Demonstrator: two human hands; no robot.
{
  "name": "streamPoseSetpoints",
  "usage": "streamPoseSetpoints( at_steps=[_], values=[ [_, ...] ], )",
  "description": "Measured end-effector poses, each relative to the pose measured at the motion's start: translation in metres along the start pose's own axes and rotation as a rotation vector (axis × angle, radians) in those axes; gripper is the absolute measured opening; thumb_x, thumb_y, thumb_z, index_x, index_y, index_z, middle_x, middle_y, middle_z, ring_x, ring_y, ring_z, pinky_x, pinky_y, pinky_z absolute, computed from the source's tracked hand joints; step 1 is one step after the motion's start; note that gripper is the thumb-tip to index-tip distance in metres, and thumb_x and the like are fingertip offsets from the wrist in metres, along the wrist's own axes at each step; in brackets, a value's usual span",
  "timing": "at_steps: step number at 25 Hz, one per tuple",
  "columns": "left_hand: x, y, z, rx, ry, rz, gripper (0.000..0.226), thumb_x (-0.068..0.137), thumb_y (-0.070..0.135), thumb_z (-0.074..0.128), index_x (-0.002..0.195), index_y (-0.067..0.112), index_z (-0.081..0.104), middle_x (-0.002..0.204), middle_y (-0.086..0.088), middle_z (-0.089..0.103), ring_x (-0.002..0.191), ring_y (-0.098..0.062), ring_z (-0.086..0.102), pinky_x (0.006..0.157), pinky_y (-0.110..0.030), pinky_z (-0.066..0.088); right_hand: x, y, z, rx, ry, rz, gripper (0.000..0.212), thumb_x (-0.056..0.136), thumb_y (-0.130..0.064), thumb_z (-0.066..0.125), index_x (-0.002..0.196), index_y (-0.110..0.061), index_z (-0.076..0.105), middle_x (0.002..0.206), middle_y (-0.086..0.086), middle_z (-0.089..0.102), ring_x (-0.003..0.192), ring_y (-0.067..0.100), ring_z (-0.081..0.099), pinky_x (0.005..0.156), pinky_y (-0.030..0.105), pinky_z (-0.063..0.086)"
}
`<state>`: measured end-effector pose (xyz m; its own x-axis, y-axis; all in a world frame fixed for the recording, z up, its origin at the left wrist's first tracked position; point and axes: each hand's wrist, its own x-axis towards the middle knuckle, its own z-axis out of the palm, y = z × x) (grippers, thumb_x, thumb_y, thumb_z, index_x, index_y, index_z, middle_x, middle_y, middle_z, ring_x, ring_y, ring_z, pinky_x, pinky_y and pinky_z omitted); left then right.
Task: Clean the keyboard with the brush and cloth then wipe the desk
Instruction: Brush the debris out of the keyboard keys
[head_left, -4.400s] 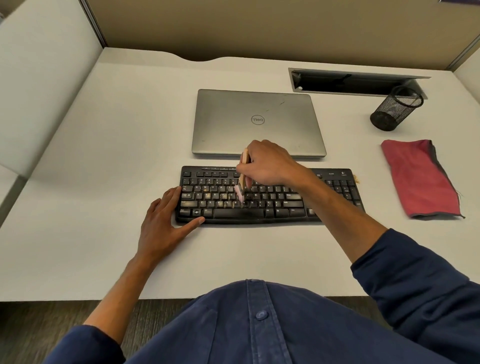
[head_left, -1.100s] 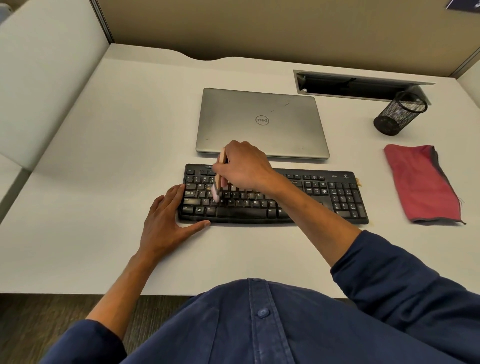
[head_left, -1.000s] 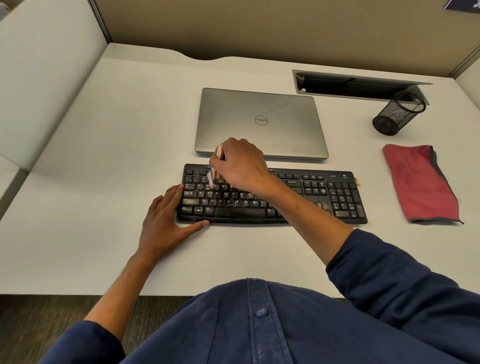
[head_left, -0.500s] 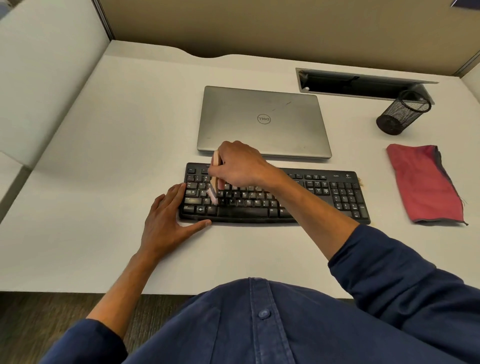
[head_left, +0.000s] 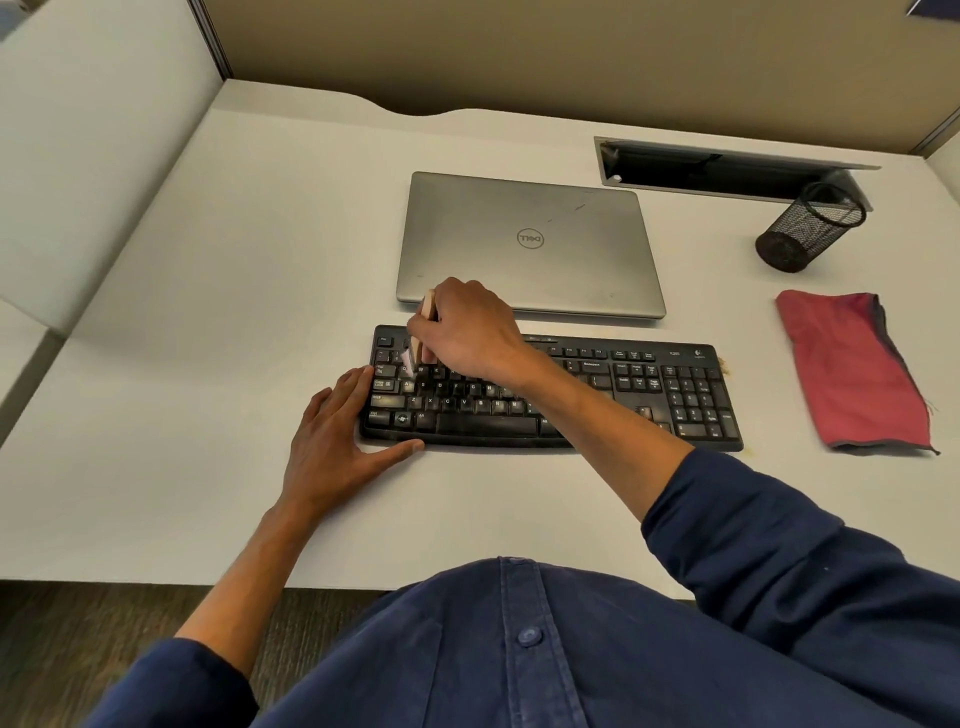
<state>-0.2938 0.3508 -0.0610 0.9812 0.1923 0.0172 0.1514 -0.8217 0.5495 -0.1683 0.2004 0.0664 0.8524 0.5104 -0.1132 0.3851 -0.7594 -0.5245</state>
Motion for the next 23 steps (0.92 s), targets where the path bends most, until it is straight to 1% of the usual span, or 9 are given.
streamPoseSetpoints(
  at_steps=[3, 7, 11, 12, 15, 17, 20, 21, 23],
  values=[
    [-0.001, 0.001, -0.001, -0.01, 0.012, 0.017, 0.109, 0.066, 0.085, 0.052, 0.155, 0.024, 0.031, 0.159, 0.004, 0.035, 0.141, -0.019, 0.032, 0.115, -0.04, 0.029, 0.0, -0.005, 0.0, -0.039, -0.093, -0.009, 0.027, 0.091, -0.028, 0.057, 0.08, -0.006, 0.069, 0.072, 0.004, 0.073, 0.068, 0.021, 0.067, 0.067, 0.035, 0.055],
    [-0.001, 0.0, -0.001, -0.005, 0.008, 0.015, 0.109, 0.067, 0.086, 0.052, 0.155, 0.025, 0.03, 0.159, 0.004, 0.034, 0.143, -0.018, 0.031, 0.117, -0.039, 0.026, 0.003, -0.009, 0.004, 0.016, 0.045, -0.036, 0.029, 0.094, -0.026, 0.054, 0.079, -0.006, 0.069, 0.072, 0.004, 0.071, 0.066, 0.02, 0.065, 0.069, 0.036, 0.055],
    [-0.001, 0.002, -0.001, -0.016, 0.013, 0.0, 0.11, 0.066, 0.085, 0.053, 0.155, 0.025, 0.03, 0.159, 0.004, 0.035, 0.142, -0.021, 0.032, 0.117, -0.038, 0.026, 0.001, -0.013, 0.007, -0.034, -0.075, -0.042, 0.028, 0.091, -0.025, 0.057, 0.075, -0.007, 0.069, 0.07, 0.004, 0.071, 0.068, 0.02, 0.067, 0.073, 0.038, 0.056],
    [-0.002, 0.003, -0.002, -0.017, 0.018, 0.004, 0.11, 0.066, 0.085, 0.052, 0.155, 0.024, 0.031, 0.159, 0.004, 0.035, 0.142, -0.02, 0.032, 0.116, -0.036, 0.024, 0.002, -0.014, 0.005, -0.033, -0.083, -0.042, 0.027, 0.091, -0.026, 0.057, 0.076, -0.007, 0.068, 0.071, 0.003, 0.071, 0.069, 0.02, 0.067, 0.073, 0.038, 0.056],
    [-0.002, 0.005, -0.003, -0.015, 0.022, 0.02, 0.109, 0.067, 0.084, 0.052, 0.155, 0.023, 0.032, 0.159, 0.003, 0.036, 0.141, -0.016, 0.03, 0.114, -0.03, 0.019, 0.008, -0.012, 0.002, 0.003, -0.001, -0.053, 0.024, 0.092, -0.025, 0.057, 0.08, -0.008, 0.068, 0.072, 0.002, 0.071, 0.069, 0.019, 0.067, 0.074, 0.04, 0.056],
    [-0.002, 0.005, -0.002, -0.017, 0.026, 0.023, 0.109, 0.067, 0.084, 0.053, 0.155, 0.023, 0.032, 0.158, 0.003, 0.037, 0.14, -0.015, 0.031, 0.115, -0.033, 0.023, 0.009, -0.01, 0.0, -0.054, -0.073, -0.082, 0.024, 0.093, -0.025, 0.057, 0.082, -0.007, 0.068, 0.075, 0.004, 0.072, 0.072, 0.02, 0.067, 0.075, 0.041, 0.057],
    [-0.003, 0.006, -0.003, -0.015, 0.028, 0.019, 0.108, 0.067, 0.084, 0.053, 0.154, 0.023, 0.033, 0.158, 0.003, 0.037, 0.139, -0.019, 0.034, 0.114, -0.038, 0.029, 0.015, -0.009, -0.008, -0.138, -0.232, -0.202, 0.022, 0.095, -0.03, 0.059, 0.076, -0.019, 0.064, 0.073, -0.006, 0.067, 0.07, 0.011, 0.062, 0.071, 0.034, 0.054],
    [-0.003, 0.006, -0.004, -0.01, 0.031, 0.025, 0.107, 0.067, 0.083, 0.053, 0.154, 0.023, 0.034, 0.157, 0.003, 0.038, 0.139, -0.019, 0.034, 0.114, -0.037, 0.028, 0.017, -0.01, -0.011, -0.122, -0.241, -0.244, 0.021, 0.096, -0.033, 0.059, 0.079, -0.023, 0.066, 0.072, -0.012, 0.064, 0.069, 0.007, 0.059, 0.07, 0.03, 0.052],
    [-0.003, 0.008, -0.004, -0.008, 0.039, 0.033, 0.105, 0.067, 0.083, 0.054, 0.15, 0.021, 0.04, 0.155, 0.001, 0.042, 0.137, -0.018, 0.035, 0.113, -0.038, 0.029, 0.021, -0.01, -0.011, -0.096, -0.248, -0.326, 0.019, 0.096, -0.038, 0.059, 0.093, -0.027, 0.074, 0.07, -0.021, 0.061, 0.069, -0.001, 0.057, 0.074, 0.028, 0.051]
  ],
)
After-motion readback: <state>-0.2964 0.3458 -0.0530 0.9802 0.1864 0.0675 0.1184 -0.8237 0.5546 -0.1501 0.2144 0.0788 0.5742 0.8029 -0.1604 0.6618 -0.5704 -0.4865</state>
